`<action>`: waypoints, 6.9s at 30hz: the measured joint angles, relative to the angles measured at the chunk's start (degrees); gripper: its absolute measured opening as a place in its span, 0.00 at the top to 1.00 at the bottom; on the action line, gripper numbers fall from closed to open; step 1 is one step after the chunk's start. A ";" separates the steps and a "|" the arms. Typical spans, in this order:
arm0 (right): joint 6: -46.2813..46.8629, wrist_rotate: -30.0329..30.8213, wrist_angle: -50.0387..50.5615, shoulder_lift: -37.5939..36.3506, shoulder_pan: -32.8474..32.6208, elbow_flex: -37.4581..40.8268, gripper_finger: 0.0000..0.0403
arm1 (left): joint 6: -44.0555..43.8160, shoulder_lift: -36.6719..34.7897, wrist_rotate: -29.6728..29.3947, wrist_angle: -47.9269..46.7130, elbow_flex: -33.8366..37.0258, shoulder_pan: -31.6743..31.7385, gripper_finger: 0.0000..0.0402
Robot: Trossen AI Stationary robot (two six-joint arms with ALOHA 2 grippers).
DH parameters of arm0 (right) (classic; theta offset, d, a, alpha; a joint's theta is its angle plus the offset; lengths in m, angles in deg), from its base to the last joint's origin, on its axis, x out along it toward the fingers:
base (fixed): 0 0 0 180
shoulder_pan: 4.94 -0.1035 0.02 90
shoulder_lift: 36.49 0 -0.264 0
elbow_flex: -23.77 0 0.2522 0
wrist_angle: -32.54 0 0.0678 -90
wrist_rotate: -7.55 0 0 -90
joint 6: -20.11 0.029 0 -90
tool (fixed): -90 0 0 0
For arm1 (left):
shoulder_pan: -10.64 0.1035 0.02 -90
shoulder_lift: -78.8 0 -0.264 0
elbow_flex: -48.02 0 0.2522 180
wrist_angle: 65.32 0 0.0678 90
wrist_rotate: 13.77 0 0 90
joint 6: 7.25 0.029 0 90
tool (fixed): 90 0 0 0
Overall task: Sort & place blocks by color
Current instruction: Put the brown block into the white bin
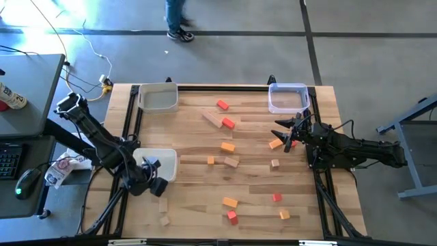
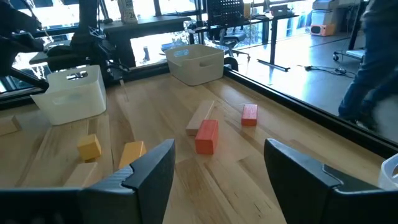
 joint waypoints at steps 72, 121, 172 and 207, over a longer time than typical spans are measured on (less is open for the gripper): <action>0.00 0.00 0.00 0.00 -0.01 -0.01 0.42 | -25.93 25.21 7.41 8.67 0.04 -2.80 0.58; 0.00 -0.01 0.00 0.02 0.00 -0.01 0.42 | 27.65 5.39 -22.49 14.69 0.09 4.01 0.71; 0.00 0.00 0.00 0.00 -0.01 -0.01 0.42 | 69.21 1.47 7.68 -14.91 5.53 27.26 0.71; 4.06 -0.72 -0.02 0.00 0.01 -0.01 0.42 | 41.09 5.69 7.65 -12.31 5.53 28.87 0.71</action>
